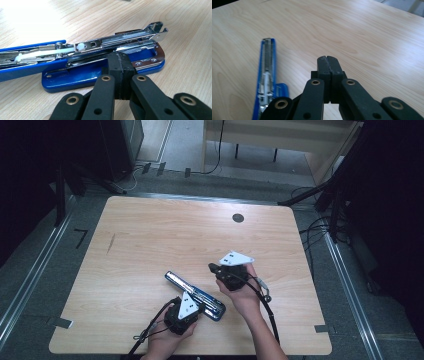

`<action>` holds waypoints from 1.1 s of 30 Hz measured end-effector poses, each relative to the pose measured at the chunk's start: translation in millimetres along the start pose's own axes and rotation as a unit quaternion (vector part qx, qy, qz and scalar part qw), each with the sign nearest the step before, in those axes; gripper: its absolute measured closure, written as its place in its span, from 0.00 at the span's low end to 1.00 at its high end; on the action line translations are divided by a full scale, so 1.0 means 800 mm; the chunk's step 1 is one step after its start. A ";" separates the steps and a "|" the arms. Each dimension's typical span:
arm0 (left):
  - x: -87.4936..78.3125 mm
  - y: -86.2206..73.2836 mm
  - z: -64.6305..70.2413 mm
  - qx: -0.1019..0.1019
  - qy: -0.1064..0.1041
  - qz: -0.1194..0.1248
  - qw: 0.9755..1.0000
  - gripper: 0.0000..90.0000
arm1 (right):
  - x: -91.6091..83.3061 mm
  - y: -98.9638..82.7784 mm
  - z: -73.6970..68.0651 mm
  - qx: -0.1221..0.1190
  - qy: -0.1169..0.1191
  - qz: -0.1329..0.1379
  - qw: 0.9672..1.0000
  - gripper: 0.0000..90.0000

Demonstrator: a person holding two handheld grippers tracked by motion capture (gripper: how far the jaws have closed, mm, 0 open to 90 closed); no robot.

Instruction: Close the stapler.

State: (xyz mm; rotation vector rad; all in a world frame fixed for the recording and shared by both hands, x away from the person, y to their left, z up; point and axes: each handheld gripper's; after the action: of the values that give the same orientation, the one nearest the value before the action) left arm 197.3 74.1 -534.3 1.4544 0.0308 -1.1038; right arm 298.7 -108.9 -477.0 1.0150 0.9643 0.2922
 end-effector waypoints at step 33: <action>0.000 0.000 0.000 0.000 0.001 0.000 1.000 1.00 | -0.042 -0.102 0.048 0.085 -0.073 -0.058 0.992 0.94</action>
State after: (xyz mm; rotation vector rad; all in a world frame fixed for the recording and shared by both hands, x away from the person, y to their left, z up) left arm 197.1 73.9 -534.3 1.4559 0.0329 -1.1024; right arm 293.2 -195.1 -519.0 1.1139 0.9218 0.0374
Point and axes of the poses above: each handheld gripper's, and its own axes: x roughly forward along the jaws, y roughly out of its top, z roughly to its right, and after that the axes turned 15 degrees about -x, right-handed
